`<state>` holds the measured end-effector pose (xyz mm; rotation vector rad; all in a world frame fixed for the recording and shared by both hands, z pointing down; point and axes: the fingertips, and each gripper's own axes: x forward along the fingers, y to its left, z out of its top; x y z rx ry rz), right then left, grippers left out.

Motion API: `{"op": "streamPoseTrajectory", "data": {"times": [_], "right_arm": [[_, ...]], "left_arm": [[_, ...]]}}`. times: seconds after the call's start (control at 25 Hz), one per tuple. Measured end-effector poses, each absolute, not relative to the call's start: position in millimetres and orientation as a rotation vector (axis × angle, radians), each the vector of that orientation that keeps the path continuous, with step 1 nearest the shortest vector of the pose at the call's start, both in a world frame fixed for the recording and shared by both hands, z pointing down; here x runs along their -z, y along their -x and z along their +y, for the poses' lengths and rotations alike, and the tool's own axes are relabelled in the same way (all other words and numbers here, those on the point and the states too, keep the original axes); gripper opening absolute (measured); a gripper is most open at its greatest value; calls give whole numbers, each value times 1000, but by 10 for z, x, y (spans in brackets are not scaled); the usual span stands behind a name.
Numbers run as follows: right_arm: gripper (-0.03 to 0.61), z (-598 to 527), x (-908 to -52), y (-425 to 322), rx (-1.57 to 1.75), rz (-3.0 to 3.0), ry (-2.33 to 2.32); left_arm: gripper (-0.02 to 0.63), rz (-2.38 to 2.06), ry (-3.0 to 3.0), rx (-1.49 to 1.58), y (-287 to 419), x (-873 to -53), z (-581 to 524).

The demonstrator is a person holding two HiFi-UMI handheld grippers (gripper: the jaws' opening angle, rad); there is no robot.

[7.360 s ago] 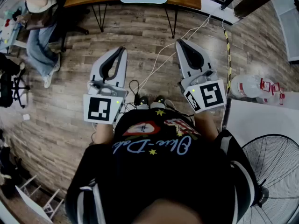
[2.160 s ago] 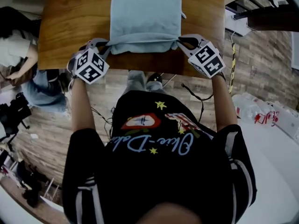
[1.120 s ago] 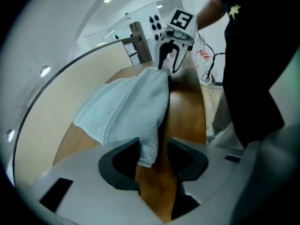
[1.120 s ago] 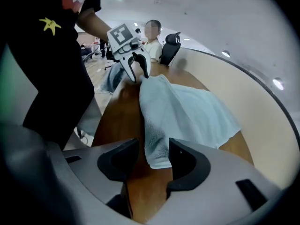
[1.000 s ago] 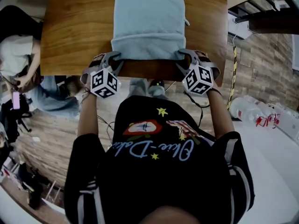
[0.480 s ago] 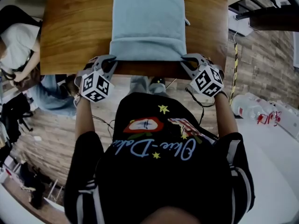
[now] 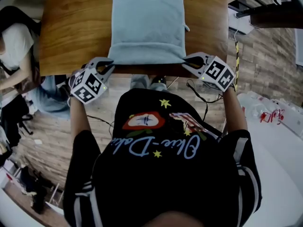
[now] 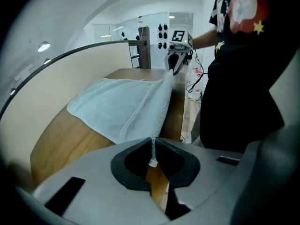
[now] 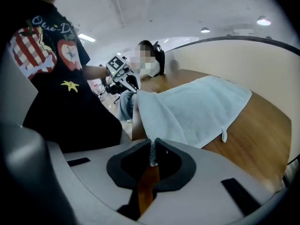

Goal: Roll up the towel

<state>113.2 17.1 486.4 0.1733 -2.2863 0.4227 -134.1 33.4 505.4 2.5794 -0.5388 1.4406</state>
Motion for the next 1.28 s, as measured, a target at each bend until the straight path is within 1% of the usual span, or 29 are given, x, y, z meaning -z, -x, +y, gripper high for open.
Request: {"op": "streamPoseTrajectory", "data": {"times": [0.32,0.52,0.88,0.96,1.0,1.08,1.2,1.24,1.28], "right_arm": [[20,-235,-4873,-1142,-457,-2285,-240],[20,-512,-4926,-1125,-479,-2273,-312],[21,-852,-5144,-1149,-491,-2235,-429],[21,-904,-5198,-1175,-485,-2221,-463],[26,-921,-5226,-1179,-480,-2212,-472],[32,-934,-5280,-1180,-466,-2193,-477],[75,-1002,-5304,-1173,-445,-2185,-488],[95,-1012,-5295,-1159,-453,-2194,-483],[121,-1005,-5282,-1138,-472,-2209,-471]], "left_arm": [[23,-527,-2578,-1433,1331,-5043,-73],[23,-580,-2599,-1476,1350,-5108,-395],[26,-678,-2585,-1544,1323,-5287,-644],[44,-746,-2590,-1550,1310,-5302,-719],[65,-776,-2591,-1547,1310,-5306,-754],[136,-820,-2584,-1529,1328,-5318,-801],[226,-890,-2569,-1498,1396,-5320,-908],[245,-908,-2566,-1486,1421,-5309,-937],[247,-921,-2564,-1474,1451,-5293,-949]]}}
